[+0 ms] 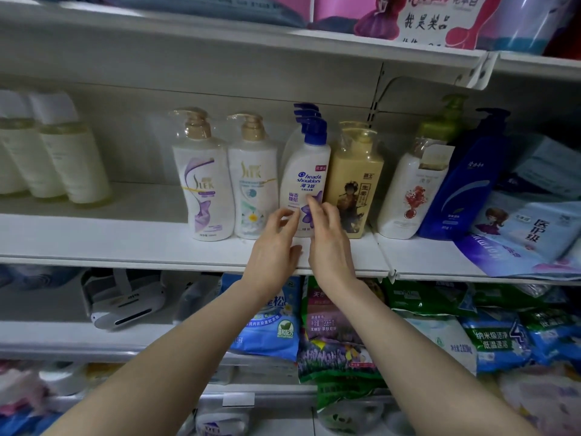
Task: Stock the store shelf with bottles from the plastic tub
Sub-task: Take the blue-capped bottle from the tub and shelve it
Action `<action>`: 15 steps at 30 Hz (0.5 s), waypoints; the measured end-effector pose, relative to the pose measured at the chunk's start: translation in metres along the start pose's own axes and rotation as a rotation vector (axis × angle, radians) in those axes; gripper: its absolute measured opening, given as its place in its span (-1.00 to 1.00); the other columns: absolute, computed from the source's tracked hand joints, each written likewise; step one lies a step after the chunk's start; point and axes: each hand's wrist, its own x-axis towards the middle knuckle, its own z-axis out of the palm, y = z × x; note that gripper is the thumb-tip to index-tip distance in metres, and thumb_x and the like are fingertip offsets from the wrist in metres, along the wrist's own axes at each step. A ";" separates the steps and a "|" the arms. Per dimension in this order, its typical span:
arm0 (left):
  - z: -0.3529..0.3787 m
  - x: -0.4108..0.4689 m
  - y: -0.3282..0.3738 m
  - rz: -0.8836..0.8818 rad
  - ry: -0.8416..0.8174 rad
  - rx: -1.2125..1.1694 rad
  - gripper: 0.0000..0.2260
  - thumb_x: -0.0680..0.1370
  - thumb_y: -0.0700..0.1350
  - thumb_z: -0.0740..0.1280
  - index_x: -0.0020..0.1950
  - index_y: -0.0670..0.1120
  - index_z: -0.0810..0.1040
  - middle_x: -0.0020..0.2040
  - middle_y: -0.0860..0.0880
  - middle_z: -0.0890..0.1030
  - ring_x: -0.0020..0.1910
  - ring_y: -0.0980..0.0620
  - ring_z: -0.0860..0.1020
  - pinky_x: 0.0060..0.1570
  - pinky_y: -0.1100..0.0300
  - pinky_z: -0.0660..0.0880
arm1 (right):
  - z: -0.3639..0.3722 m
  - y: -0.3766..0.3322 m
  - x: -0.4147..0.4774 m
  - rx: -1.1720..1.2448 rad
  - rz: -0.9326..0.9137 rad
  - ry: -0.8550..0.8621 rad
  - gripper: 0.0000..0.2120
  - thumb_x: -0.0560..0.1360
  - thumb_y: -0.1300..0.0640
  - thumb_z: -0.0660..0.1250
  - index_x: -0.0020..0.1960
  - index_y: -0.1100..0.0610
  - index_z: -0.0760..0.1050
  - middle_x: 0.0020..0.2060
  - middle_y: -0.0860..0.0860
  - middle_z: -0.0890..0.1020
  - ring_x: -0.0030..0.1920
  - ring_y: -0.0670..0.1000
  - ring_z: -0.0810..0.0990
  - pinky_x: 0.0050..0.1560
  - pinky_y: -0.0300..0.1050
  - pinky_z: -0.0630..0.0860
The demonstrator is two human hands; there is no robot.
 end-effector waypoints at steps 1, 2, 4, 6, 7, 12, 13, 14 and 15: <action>0.001 0.001 0.000 -0.005 -0.005 -0.004 -0.38 0.47 -0.30 0.42 0.51 -0.16 0.33 0.41 -0.15 0.36 0.31 -0.07 0.44 0.18 0.11 0.48 | -0.001 -0.001 0.000 0.000 0.005 -0.019 -0.13 0.42 0.46 0.37 0.60 0.01 0.12 0.45 0.06 0.26 0.30 0.13 0.49 0.26 -0.01 0.48; 0.001 0.001 0.001 -0.012 -0.010 -0.007 -0.39 0.47 -0.30 0.42 0.50 -0.16 0.34 0.42 -0.15 0.35 0.31 -0.08 0.44 0.19 0.09 0.49 | -0.002 -0.001 0.001 0.006 0.012 -0.035 -0.13 0.43 0.46 0.36 0.60 0.01 0.11 0.46 0.06 0.25 0.30 0.13 0.48 0.26 -0.01 0.47; 0.002 0.001 0.001 -0.023 -0.018 -0.010 -0.41 0.48 -0.30 0.42 0.49 -0.16 0.36 0.44 -0.15 0.33 0.28 -0.09 0.48 0.18 0.05 0.51 | -0.004 -0.003 0.000 0.018 0.022 -0.052 -0.13 0.43 0.46 0.35 0.60 -0.01 0.11 0.47 0.06 0.25 0.30 0.14 0.48 0.27 -0.01 0.46; 0.000 -0.001 0.002 -0.040 -0.024 -0.008 -0.43 0.49 -0.28 0.41 0.49 -0.16 0.36 0.45 -0.14 0.35 0.27 -0.10 0.50 0.19 0.07 0.48 | -0.005 -0.003 -0.001 0.034 0.016 -0.036 -0.19 0.45 0.45 0.34 0.58 0.02 0.18 0.45 0.06 0.29 0.30 0.12 0.48 0.28 -0.03 0.46; 0.000 -0.002 0.002 -0.058 -0.025 -0.009 -0.44 0.50 -0.27 0.41 0.49 -0.15 0.37 0.45 -0.13 0.36 0.28 -0.09 0.49 0.21 0.08 0.46 | -0.005 -0.003 -0.002 0.053 0.010 -0.020 -0.24 0.46 0.45 0.33 0.56 0.04 0.23 0.43 0.06 0.32 0.30 0.11 0.49 0.28 -0.04 0.46; -0.014 -0.014 -0.003 -0.134 0.035 -0.050 -0.59 0.53 -0.22 0.39 0.38 -0.12 0.51 0.34 -0.09 0.49 0.17 -0.09 0.57 0.14 -0.04 0.54 | -0.004 -0.010 -0.009 0.122 0.003 0.060 -0.47 0.50 0.41 0.32 0.44 0.15 0.41 0.35 0.09 0.43 0.28 0.11 0.52 0.24 -0.02 0.52; -0.018 -0.017 -0.006 -0.139 0.060 -0.060 -0.63 0.54 -0.21 0.39 0.35 -0.12 0.53 0.30 -0.08 0.51 0.15 -0.08 0.57 0.12 -0.05 0.55 | -0.003 -0.014 -0.011 0.127 -0.005 0.069 -0.49 0.51 0.40 0.33 0.42 0.16 0.43 0.33 0.10 0.45 0.28 0.11 0.52 0.24 -0.02 0.52; -0.022 -0.019 -0.007 -0.143 0.085 -0.073 -0.66 0.54 -0.21 0.38 0.32 -0.11 0.55 0.27 -0.06 0.53 0.13 -0.05 0.57 0.11 -0.04 0.56 | -0.004 -0.018 -0.012 0.130 -0.012 0.078 -0.51 0.50 0.39 0.34 0.40 0.17 0.44 0.31 0.10 0.46 0.28 0.12 0.52 0.24 -0.01 0.52; -0.027 -0.022 -0.009 -0.150 0.108 -0.087 -0.68 0.54 -0.21 0.38 0.30 -0.10 0.57 0.24 -0.05 0.54 0.11 -0.03 0.58 0.11 -0.03 0.56 | -0.003 -0.022 -0.013 0.137 -0.022 0.085 -0.53 0.50 0.38 0.34 0.39 0.17 0.45 0.29 0.11 0.46 0.28 0.12 0.51 0.24 0.00 0.52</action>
